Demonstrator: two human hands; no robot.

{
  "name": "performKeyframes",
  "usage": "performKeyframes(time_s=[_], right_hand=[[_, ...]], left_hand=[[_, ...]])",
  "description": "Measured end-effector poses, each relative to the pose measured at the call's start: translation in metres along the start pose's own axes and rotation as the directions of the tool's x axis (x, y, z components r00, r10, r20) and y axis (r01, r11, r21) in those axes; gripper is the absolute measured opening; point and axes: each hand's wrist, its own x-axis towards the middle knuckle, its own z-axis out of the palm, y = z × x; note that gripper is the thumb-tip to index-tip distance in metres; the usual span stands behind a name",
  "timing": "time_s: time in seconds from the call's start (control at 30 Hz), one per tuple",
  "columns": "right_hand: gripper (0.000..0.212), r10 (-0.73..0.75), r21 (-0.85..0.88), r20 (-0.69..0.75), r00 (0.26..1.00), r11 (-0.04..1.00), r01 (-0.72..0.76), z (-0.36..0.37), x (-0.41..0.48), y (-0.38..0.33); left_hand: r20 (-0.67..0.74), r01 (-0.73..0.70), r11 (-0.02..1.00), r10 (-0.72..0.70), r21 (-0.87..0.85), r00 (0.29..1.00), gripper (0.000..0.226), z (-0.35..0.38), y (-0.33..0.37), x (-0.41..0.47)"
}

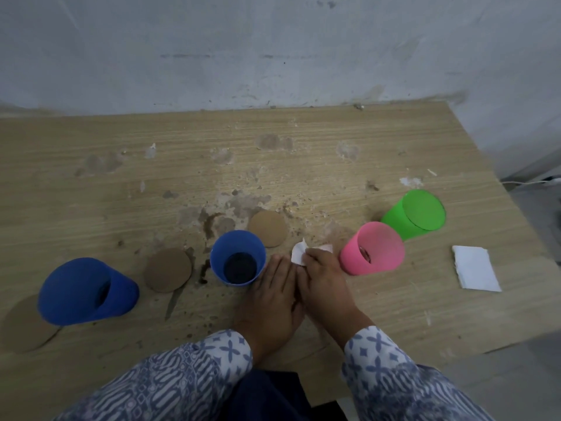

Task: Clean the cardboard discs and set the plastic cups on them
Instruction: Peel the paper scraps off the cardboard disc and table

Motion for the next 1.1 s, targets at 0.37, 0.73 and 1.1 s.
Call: performKeyframes(time_s=[0.37, 0.73, 1.1], right_hand=[[0.037, -0.025, 0.010, 0.033, 0.999, 1.000, 0.024, 0.007, 0.005, 0.002], [0.037, -0.043, -0.075, 0.037, 0.998, 0.996, 0.046, 0.004, 0.024, -0.003], [0.040, 0.012, -0.128, 0.050, 0.999, 0.992, -0.006, 0.008, 0.033, 0.002]], left_hand=[[0.024, 0.002, 0.999, -0.001, -0.041, 1.000, 0.063, 0.002, -0.001, -0.001], [0.004, 0.010, 1.000, -0.009, -0.030, 1.000, 0.064, -0.001, -0.001, 0.000], [0.030, 0.025, 1.000, -0.024, -0.004, 0.999, 0.064, -0.003, 0.000, 0.000]])
